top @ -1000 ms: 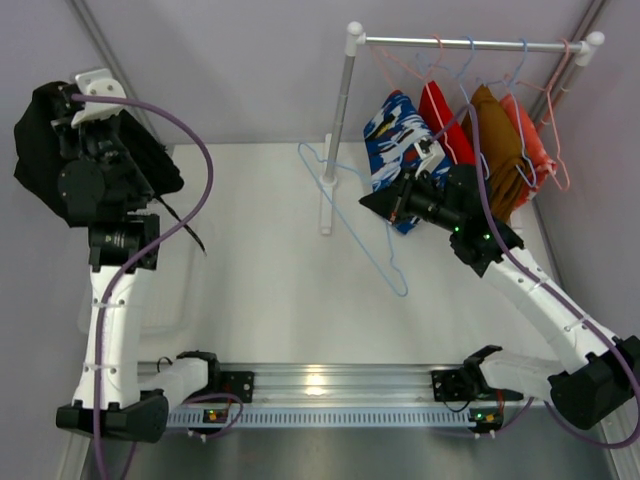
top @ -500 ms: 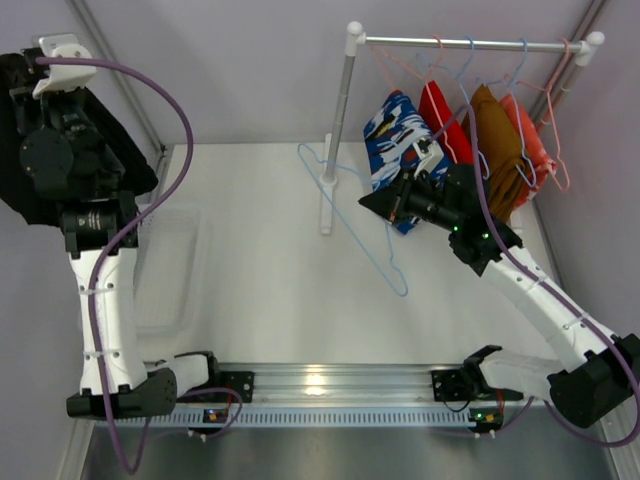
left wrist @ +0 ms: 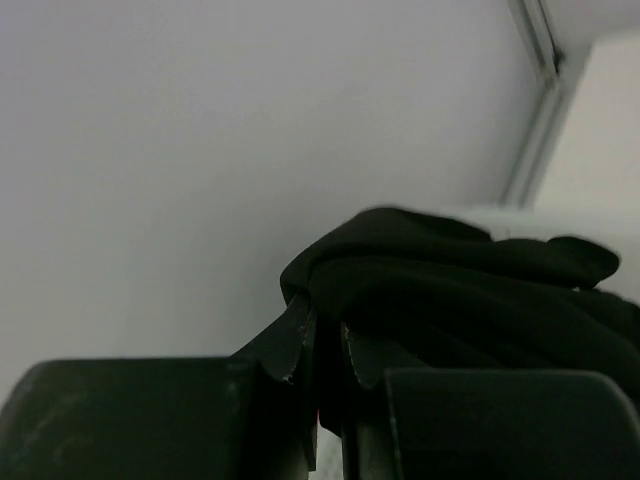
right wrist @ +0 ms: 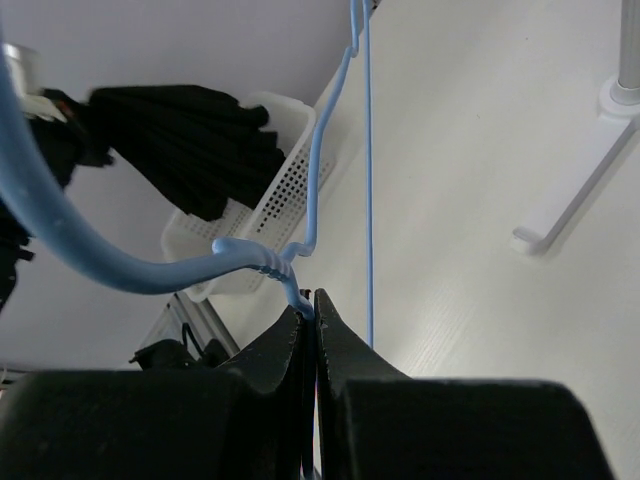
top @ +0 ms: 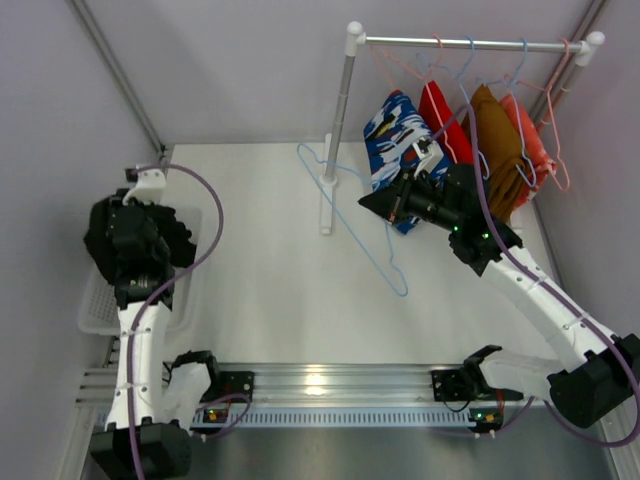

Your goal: Remove the trousers from the hanger

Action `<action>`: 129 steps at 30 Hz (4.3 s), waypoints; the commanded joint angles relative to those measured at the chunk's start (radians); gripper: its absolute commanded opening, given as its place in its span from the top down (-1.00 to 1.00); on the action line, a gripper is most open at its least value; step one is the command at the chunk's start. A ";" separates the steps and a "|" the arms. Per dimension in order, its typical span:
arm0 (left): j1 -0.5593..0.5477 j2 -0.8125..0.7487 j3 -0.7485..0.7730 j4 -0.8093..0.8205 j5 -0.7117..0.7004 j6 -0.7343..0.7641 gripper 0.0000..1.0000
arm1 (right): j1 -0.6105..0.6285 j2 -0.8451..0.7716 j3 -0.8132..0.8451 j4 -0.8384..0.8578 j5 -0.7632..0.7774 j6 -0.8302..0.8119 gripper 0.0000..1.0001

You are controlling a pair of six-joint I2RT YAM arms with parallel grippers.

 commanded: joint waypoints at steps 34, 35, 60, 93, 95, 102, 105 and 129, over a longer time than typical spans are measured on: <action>0.173 0.191 0.486 -0.604 1.121 -0.549 -0.98 | -0.033 -0.154 0.103 -0.193 0.223 -0.036 1.00; 0.167 0.217 0.554 -0.641 1.176 -0.566 -0.98 | -0.033 -0.159 0.107 -0.202 0.241 -0.027 1.00; -0.977 0.509 0.679 -0.290 0.666 -0.968 -0.80 | 0.059 0.071 0.388 -0.319 0.593 0.114 1.00; -1.160 0.675 0.745 -0.296 0.439 -1.103 0.86 | 0.087 0.053 0.393 -0.285 0.590 0.120 1.00; -1.150 0.675 0.735 -0.298 0.445 -1.117 1.00 | 0.085 0.048 0.389 -0.282 0.582 0.122 1.00; -1.094 0.655 0.693 -0.235 0.586 -1.163 1.00 | 0.085 0.040 0.374 -0.259 0.545 0.117 0.81; -1.074 0.626 0.652 -0.157 0.653 -1.184 1.00 | 0.079 0.033 0.353 -0.235 0.519 0.117 -0.02; -0.746 0.831 0.817 0.058 1.031 -1.422 1.00 | -0.181 -0.096 0.302 -0.302 0.315 -0.038 -0.99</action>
